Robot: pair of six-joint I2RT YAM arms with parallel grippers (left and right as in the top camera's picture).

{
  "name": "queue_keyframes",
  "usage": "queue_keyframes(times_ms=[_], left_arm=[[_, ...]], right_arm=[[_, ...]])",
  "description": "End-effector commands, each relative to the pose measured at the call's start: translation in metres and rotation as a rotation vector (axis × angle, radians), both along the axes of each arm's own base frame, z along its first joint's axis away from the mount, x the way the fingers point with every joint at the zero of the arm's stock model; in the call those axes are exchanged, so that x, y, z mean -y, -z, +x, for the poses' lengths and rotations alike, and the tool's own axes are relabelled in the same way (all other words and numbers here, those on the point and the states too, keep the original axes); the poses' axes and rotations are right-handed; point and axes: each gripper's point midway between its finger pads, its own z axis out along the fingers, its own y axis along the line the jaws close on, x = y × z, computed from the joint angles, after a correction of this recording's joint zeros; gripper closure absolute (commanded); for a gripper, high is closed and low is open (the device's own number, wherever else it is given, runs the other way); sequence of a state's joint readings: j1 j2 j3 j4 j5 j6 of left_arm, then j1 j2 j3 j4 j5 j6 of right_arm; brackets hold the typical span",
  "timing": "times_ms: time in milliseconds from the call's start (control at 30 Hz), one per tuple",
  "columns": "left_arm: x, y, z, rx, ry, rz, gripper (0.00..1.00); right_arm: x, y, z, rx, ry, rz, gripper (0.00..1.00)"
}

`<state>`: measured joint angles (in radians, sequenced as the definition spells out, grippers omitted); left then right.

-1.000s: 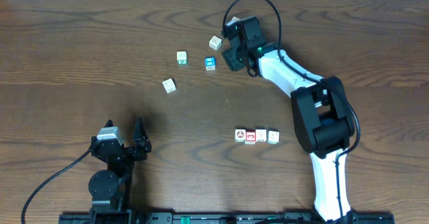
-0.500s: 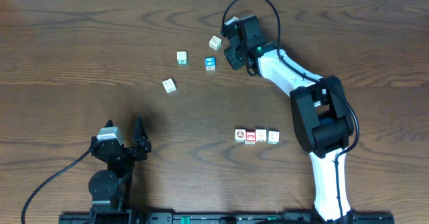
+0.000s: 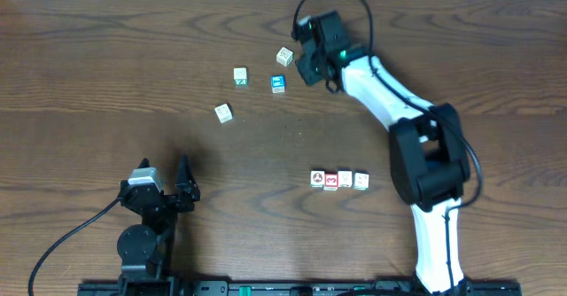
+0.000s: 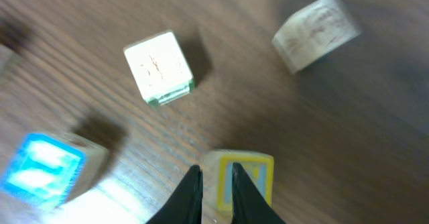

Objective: Lift 5 blocks
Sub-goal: 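Move the right gripper up to the yellow-edged S block, then close the right gripper on the yellow S block and lift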

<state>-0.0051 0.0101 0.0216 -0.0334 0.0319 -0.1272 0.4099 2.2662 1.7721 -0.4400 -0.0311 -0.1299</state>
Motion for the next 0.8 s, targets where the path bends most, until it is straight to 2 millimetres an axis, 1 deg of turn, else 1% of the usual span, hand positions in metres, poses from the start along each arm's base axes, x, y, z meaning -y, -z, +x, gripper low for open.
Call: queue_keyframes(times_ms=[0, 100, 133, 167, 200, 267, 300, 333, 367, 433, 500, 600, 700, 733, 767], left_arm=[[0.0, 0.016, -0.001, -0.048, -0.002, 0.003, 0.23], [0.0, 0.016, -0.001, -0.048, -0.002, 0.003, 0.23], [0.0, 0.016, -0.001, -0.048, -0.002, 0.003, 0.23], [0.0, 0.016, -0.001, -0.048, -0.002, 0.003, 0.23], [0.0, 0.016, -0.001, -0.048, -0.002, 0.003, 0.23], [0.0, 0.016, -0.001, -0.048, -0.002, 0.003, 0.23], [0.0, 0.016, -0.001, -0.048, -0.002, 0.003, 0.23], [0.0, 0.016, -0.001, -0.048, -0.002, 0.003, 0.23], [0.0, 0.016, -0.001, -0.048, -0.002, 0.003, 0.23], [0.0, 0.016, -0.001, -0.048, -0.002, 0.003, 0.23], [0.0, 0.016, -0.001, -0.048, -0.002, 0.003, 0.23], [0.0, 0.016, -0.001, -0.048, -0.002, 0.003, 0.23], [0.0, 0.016, -0.001, -0.048, -0.002, 0.003, 0.23], [0.0, 0.016, -0.001, -0.048, -0.002, 0.003, 0.23], [0.0, 0.016, -0.001, -0.048, -0.002, 0.003, 0.23]], right_arm=[[0.001, -0.11, 0.001, 0.129, 0.041, 0.095, 0.98], [0.022, -0.173, -0.019, 0.182, 0.061, 0.113, 0.98], [0.029, -0.191, -0.024, 0.203, 0.073, 0.122, 0.94], [0.037, -0.213, -0.03, 0.234, 0.081, 0.135, 0.83], [0.044, -0.229, -0.035, 0.259, 0.089, 0.144, 0.76], [0.053, -0.248, -0.044, 0.284, 0.099, 0.15, 0.59], [0.054, -0.251, -0.048, 0.282, 0.1, 0.15, 0.47], [0.055, -0.249, -0.05, 0.272, 0.1, 0.146, 0.43], [0.054, -0.246, -0.051, 0.26, 0.098, 0.14, 0.43], [0.05, -0.23, -0.048, 0.229, 0.097, 0.132, 0.41], [0.047, -0.211, -0.038, 0.207, 0.131, 0.126, 0.4], [0.041, -0.178, -0.014, 0.193, 0.169, 0.115, 0.35], [0.033, -0.135, 0.006, 0.156, 0.196, 0.124, 0.34], [0.03, -0.117, 0.014, 0.142, 0.208, 0.128, 0.34], [0.029, -0.107, 0.018, 0.134, 0.216, 0.128, 0.34]])
